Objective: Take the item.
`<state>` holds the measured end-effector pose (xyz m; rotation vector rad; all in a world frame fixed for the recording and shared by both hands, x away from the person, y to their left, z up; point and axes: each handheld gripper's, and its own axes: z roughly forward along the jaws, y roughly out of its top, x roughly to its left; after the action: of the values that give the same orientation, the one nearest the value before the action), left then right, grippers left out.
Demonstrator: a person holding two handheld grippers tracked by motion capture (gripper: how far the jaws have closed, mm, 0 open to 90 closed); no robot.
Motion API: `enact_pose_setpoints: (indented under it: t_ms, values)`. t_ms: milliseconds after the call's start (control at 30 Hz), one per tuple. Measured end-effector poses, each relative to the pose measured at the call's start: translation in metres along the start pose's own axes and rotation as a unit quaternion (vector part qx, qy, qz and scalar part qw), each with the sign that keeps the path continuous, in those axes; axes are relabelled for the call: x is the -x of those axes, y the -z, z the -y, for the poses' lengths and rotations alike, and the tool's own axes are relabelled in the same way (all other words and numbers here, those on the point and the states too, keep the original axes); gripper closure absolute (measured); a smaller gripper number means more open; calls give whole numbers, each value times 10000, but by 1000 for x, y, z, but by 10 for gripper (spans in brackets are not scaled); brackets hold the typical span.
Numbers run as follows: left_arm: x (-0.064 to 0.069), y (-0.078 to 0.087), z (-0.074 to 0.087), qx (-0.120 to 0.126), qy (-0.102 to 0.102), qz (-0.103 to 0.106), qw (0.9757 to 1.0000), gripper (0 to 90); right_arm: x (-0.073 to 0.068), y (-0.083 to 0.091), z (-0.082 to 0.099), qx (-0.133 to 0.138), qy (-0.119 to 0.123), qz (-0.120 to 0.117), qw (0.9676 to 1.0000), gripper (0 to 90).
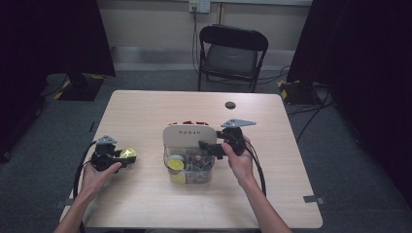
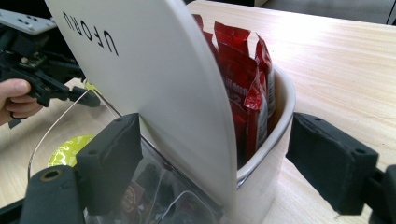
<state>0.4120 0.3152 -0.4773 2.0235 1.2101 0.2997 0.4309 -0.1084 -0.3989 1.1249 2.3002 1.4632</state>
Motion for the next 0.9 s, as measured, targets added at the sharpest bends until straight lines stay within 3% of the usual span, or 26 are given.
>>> enact_pose_setpoints:
  t_ms: [267, 433, 600, 800, 900]
  values:
    - [3, -6, 0, -42, 54, 98, 9999, 391, 0, 0, 0, 0, -6, 4, 10000, 172]
    - [2, -6, 0, -53, 138, 76, 9999, 270, 0, 1, -1, 12, -11, 8, 10000, 176]
    - [0, 0, 1, 74, 222, 12, 9997, 225, 0, 1, -1, 15, -10, 8, 10000, 176]
    - [0, 12, 2, 254, 187, -51, 9995, 179, 0, 1, -1, 14, -10, 7, 10000, 176]
    - [-2, 18, 4, 186, 80, -129, 9997, 168, 0, 0, 0, 10, -11, 7, 10000, 175]
